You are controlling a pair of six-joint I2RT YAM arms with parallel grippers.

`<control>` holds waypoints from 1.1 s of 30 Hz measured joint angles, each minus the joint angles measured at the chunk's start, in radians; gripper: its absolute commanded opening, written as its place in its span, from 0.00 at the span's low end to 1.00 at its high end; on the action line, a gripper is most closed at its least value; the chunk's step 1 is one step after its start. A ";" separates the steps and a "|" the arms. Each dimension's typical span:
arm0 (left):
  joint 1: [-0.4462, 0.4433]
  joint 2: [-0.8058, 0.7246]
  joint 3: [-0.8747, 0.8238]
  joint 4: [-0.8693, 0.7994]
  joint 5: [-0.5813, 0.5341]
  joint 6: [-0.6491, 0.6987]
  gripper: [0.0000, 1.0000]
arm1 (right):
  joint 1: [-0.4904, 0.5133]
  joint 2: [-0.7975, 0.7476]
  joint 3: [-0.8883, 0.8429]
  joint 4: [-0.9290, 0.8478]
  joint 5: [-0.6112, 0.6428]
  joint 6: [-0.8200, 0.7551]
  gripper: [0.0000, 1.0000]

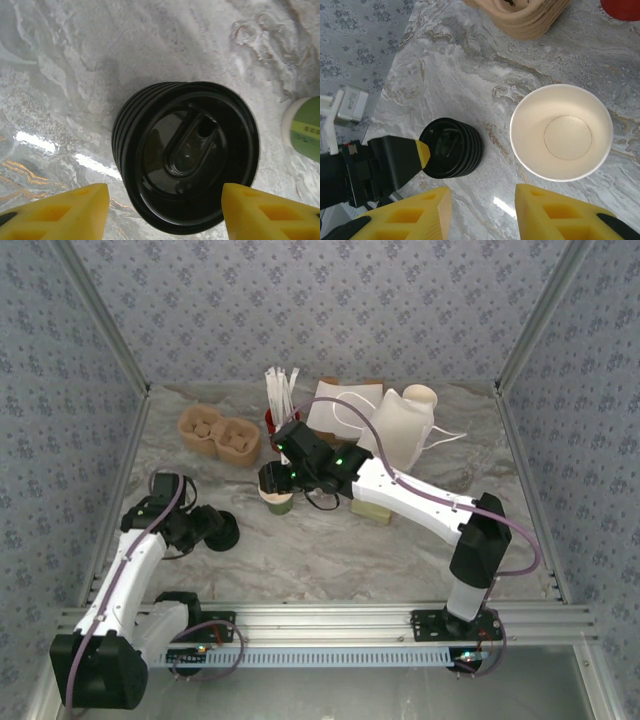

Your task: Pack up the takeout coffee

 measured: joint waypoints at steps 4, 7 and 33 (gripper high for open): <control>-0.004 -0.002 -0.031 0.034 0.000 -0.026 0.53 | 0.000 0.013 0.000 0.015 -0.012 0.005 0.41; -0.004 -0.005 -0.048 0.052 0.000 -0.036 0.47 | 0.000 0.015 0.000 0.016 -0.013 0.005 0.41; -0.004 -0.023 -0.062 0.098 -0.003 -0.041 0.15 | -0.002 0.021 0.000 0.025 -0.020 -0.008 0.39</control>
